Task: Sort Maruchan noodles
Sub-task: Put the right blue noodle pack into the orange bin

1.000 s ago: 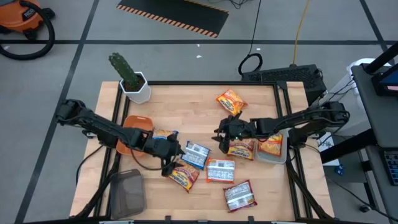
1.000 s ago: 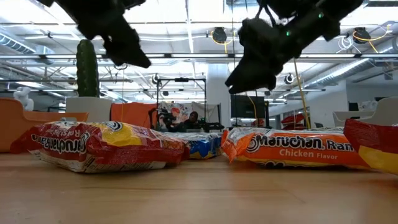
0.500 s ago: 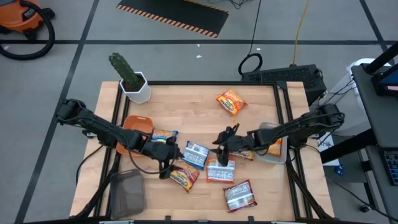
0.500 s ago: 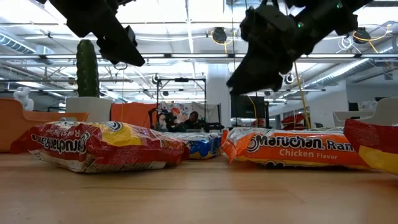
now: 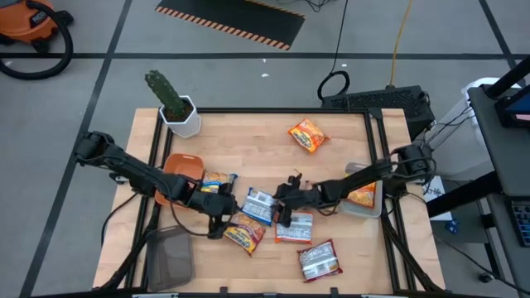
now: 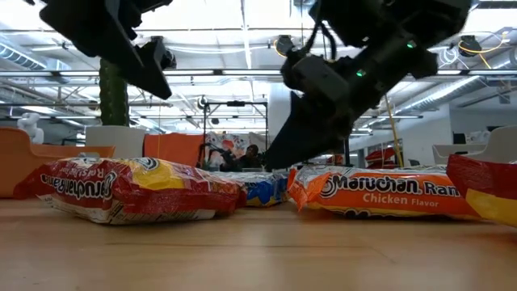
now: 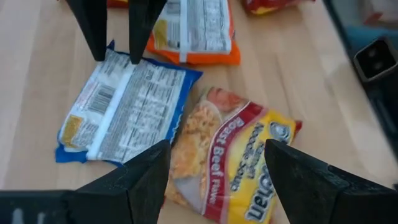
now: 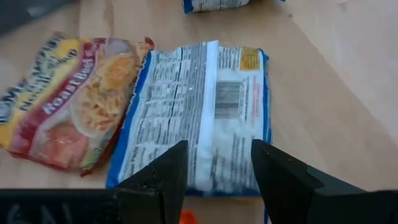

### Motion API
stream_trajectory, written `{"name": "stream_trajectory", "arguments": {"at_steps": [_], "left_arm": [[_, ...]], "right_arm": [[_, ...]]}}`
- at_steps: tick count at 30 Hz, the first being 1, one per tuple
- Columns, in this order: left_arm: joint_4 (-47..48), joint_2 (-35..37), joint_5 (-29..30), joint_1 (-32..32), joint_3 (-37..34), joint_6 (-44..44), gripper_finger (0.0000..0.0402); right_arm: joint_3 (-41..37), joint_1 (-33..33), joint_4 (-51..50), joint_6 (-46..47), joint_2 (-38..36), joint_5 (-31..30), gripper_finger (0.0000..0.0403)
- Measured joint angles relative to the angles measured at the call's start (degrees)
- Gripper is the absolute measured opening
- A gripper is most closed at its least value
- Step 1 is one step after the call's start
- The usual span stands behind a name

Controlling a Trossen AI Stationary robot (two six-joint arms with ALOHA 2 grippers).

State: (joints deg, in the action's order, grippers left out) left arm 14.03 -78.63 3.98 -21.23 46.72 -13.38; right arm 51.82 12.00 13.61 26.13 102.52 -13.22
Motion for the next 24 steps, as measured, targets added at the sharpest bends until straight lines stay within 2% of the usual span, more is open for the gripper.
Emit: {"name": "stream_trajectory", "arguments": {"at_steps": [5, 9, 17, 24], "left_arm": [[-0.4, 0.0, 2.9, 0.1, -0.2, 0.7, 0.0266], [-0.5, 0.0, 4.0, -0.1, -0.2, -1.0, 0.0266], [0.0, 0.0, 9.6, -0.2, -0.2, -1.6, 0.0266], [0.5, 0.0, 9.6, 1.1, -0.3, 3.2, 0.0266]], "right_arm": [[2.7, -0.2, -4.2, -7.1, 0.5, 2.7, 0.0169], [3.1, 0.2, -4.5, -11.7, 0.3, 1.6, 0.0169], [3.0, -1.4, -7.0, -15.1, 0.2, 1.1, 0.0169], [3.0, -2.6, -4.0, -15.6, 0.2, 1.1, 0.0169]]}}
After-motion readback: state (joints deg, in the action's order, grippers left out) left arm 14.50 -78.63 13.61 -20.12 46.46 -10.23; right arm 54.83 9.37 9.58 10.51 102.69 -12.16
